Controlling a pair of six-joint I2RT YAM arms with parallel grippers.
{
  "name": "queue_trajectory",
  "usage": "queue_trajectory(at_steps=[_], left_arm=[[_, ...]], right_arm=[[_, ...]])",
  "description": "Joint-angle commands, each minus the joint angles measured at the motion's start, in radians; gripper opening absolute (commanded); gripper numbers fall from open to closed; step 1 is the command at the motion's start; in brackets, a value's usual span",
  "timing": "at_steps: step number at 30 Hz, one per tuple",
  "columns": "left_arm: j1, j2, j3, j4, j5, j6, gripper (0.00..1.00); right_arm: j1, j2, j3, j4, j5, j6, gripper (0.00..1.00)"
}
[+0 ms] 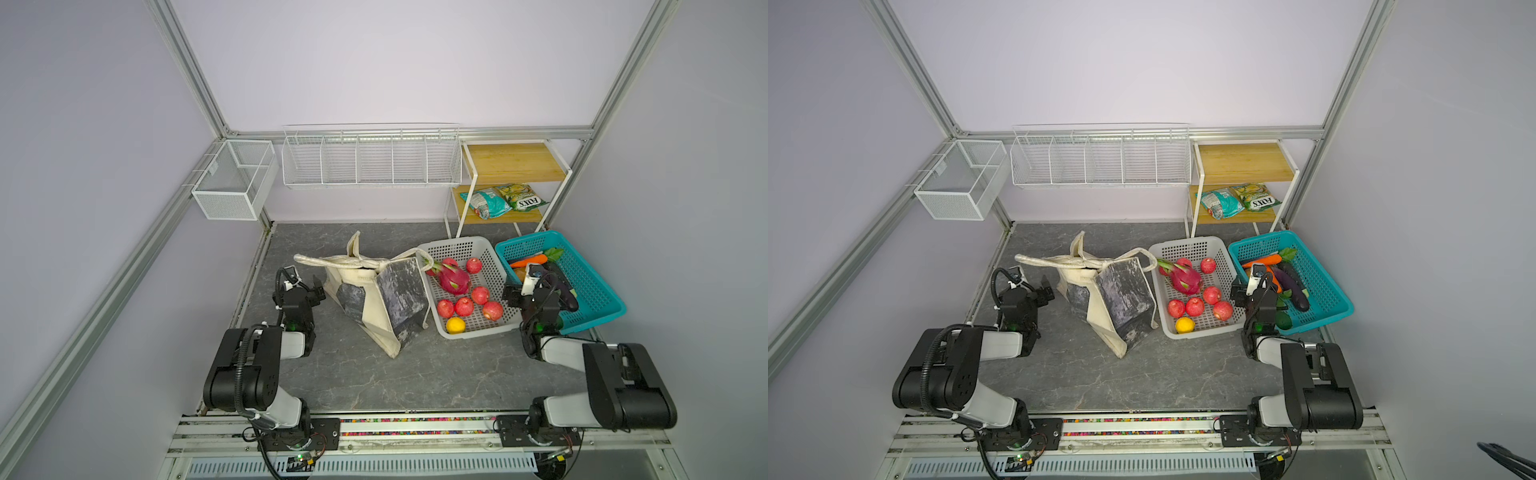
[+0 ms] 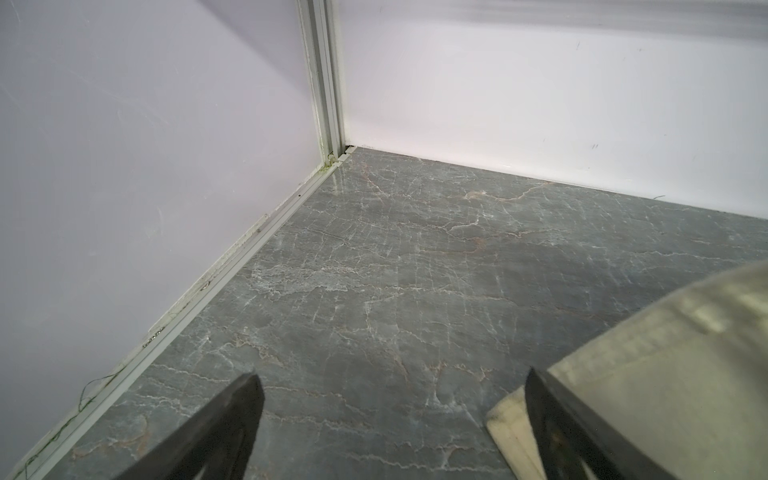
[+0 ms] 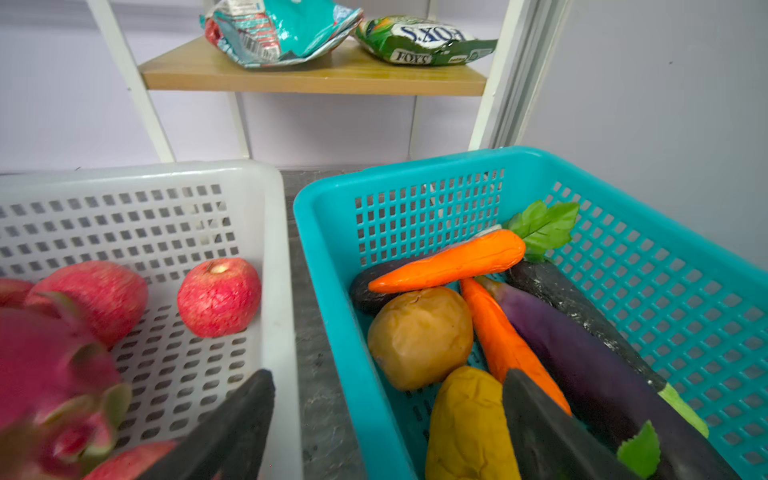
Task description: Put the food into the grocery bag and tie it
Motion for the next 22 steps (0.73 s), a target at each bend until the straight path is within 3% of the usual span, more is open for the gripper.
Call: queue_trajectory(at_steps=[1, 3, 22], left_arm=[[-0.002, 0.003, -0.006, 0.021, -0.013, 0.016, 0.99], [-0.003, 0.004, -0.006, 0.021, -0.014, 0.017, 0.99], [-0.002, 0.003, -0.006, 0.021, -0.014, 0.019, 0.99]], right_arm=[[0.012, 0.097, -0.014, 0.032, 0.079, 0.003, 0.88], [0.011, 0.077, 0.006, -0.045, 0.078, 0.014, 0.88], [0.013, 0.081, 0.008, -0.042, 0.066, 0.005, 0.88]])
